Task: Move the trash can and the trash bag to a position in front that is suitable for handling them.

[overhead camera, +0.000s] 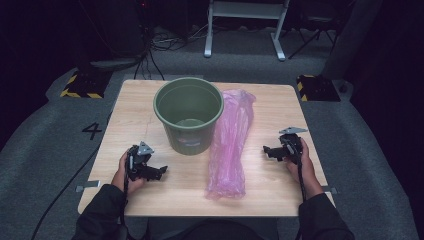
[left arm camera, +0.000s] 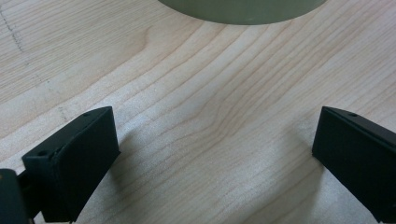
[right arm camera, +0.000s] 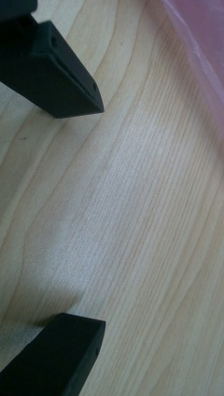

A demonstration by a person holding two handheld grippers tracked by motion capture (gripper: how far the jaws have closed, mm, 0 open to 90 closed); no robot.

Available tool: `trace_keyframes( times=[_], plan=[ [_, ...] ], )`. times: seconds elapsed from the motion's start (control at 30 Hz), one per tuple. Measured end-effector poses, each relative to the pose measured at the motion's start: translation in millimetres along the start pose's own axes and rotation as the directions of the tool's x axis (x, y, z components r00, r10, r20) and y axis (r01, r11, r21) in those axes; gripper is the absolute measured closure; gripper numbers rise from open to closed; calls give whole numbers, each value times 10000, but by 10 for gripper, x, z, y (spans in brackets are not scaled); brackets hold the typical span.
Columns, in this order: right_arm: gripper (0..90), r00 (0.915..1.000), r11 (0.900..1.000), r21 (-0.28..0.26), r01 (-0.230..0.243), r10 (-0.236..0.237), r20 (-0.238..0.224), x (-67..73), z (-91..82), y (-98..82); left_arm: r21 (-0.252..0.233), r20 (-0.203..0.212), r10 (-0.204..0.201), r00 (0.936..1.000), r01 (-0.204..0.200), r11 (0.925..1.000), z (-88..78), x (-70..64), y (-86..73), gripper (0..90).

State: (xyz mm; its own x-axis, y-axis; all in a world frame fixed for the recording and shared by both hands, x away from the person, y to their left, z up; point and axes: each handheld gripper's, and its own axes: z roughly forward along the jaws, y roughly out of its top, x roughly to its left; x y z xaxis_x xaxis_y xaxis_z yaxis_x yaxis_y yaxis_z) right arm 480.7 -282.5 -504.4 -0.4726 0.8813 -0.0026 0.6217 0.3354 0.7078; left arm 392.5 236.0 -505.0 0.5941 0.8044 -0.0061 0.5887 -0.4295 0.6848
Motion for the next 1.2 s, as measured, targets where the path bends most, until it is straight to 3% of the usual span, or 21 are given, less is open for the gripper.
trace_keyframes(
  times=[0.4,0.6,0.67,0.7,0.77,0.8,0.9,1.0,1.03,1.07,1.13,1.17,1.2],
  plan=[
    [3,9998,10000,3,-95,95,155,26,-3,-1,-5,104,178,9998,-178,9998,-33,-14,-34,3],
    [54,9999,9998,199,-26,24,112,47,-44,5,24,166,223,9996,-224,9997,-34,-5,-33,1],
    [172,9998,9999,-5,111,-111,-166,43,-69,-8,20,189,192,9996,-192,9998,-40,-7,-41,4],
    [189,9996,9998,-102,162,-164,-235,41,-81,-11,25,200,217,9996,-218,9998,-42,-5,-43,4],
    [161,9992,9997,-231,120,-129,-373,41,-91,-11,27,209,226,9995,-226,9997,-43,-4,-43,4],
    [152,9975,9991,-396,167,-194,-686,43,-105,-14,28,227,233,9995,-234,9997,-42,-2,-42,4],
    [148,9945,9958,-756,511,-577,-874,76,-155,-4,-1,256,250,9994,-250,9997,-38,1,-41,3],
    [156,9904,9915,-1011,814,-918,-1033,130,-194,18,0,265,260,9993,-260,9997,-37,3,-41,2],
    [159,9847,9858,-1103,1264,-1381,-1063,210,-223,37,2,266,262,9993,-262,9997,-37,3,-41,3],
    [159,9847,9858,-1103,1264,-1381,-1063,210,-223,37,2,266,262,9993,-262,9997,-37,3,-41,3],
    [182,9682,9722,-1311,1938,-2111,-1340,353,-268,55,-1,265,260,9993,-260,9997,-37,3,-41,3],
    [182,9682,9722,-1311,1938,-2111,-1340,353,-268,55,-1,265,260,9993,-260,9997,-37,3,-41,3],
    [196,9567,9621,-1427,2325,-2527,-1443,451,-293,67,-1,265,259,9993,-259,9997,-37,2,-41,3]
  ],
)
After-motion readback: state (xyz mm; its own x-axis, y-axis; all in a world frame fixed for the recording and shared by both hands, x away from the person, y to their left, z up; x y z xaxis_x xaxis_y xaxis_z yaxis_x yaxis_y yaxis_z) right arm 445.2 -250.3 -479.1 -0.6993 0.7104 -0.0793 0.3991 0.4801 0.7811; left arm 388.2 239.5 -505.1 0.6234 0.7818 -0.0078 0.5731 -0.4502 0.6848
